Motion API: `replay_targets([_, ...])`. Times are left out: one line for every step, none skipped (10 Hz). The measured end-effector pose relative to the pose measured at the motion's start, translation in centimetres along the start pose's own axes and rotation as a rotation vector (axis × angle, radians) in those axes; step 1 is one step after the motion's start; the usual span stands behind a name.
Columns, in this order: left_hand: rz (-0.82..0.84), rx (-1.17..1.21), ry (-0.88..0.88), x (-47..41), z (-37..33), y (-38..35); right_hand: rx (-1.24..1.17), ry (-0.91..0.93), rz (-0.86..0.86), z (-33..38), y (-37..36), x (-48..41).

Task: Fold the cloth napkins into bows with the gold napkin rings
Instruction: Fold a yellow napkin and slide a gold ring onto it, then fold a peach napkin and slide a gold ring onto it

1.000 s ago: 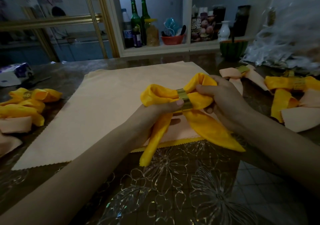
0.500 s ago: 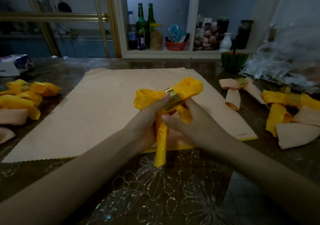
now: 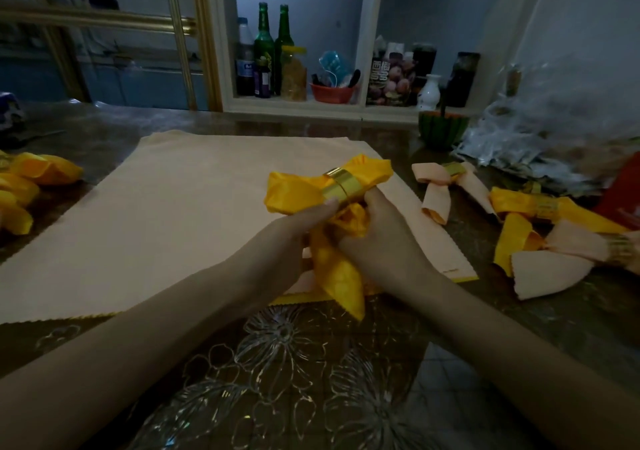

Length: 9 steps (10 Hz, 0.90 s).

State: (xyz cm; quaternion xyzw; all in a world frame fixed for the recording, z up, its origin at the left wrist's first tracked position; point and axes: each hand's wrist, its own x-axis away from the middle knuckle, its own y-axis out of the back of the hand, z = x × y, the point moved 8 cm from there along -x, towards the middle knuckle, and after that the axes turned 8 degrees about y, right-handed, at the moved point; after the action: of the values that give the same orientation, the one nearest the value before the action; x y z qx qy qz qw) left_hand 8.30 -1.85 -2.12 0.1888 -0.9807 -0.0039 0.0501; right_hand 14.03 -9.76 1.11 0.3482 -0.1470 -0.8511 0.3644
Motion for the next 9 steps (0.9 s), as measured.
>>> replay_targets([-0.028, -0.229, -0.025, 1.7, -0.8, -0.8, 0.077, -0.003, -0.062, -1.0, 1.7, -0.9])
replay_targets([-0.195, -0.662, -0.058, 1.7, -0.2, 0.9, 0.131, -0.090, -0.187, -3.4, 4.8, -1.9])
replay_targets([-0.204, -0.944, -0.201, 1.4, -0.4, 1.0, 0.186, -0.204, -0.363, -6.6, 9.5, -2.1])
replay_targets([-0.123, -1.073, -0.230, 1.3, 0.4, 0.3, 0.329, -0.308, -0.455, -9.2, 13.6, -1.4])
replay_targets([-0.026, -1.206, -0.145, 1.0, 1.7, -0.2, 0.466, -0.511, -0.416, -12.2, 15.6, -0.3])
replay_targets([0.018, -1.274, -0.111, 0.8, 2.4, -0.6, 0.623, -0.638, -0.409, -13.2, 16.5, 0.8])
replay_targets([0.026, -1.280, -0.146, 0.8, 2.5, -0.6, 0.755, -0.658, -0.355, -13.1, 17.0, 1.1])
replay_targets([0.027, -1.307, -0.146, 0.6, 2.8, -0.5, 0.761, -0.696, -0.200, -13.7, 17.0, 0.9])
replay_targets([0.011, -1.308, -0.205, 0.4, 2.7, -0.5, 0.741, -0.738, -0.032, -13.6, 16.6, 0.3])
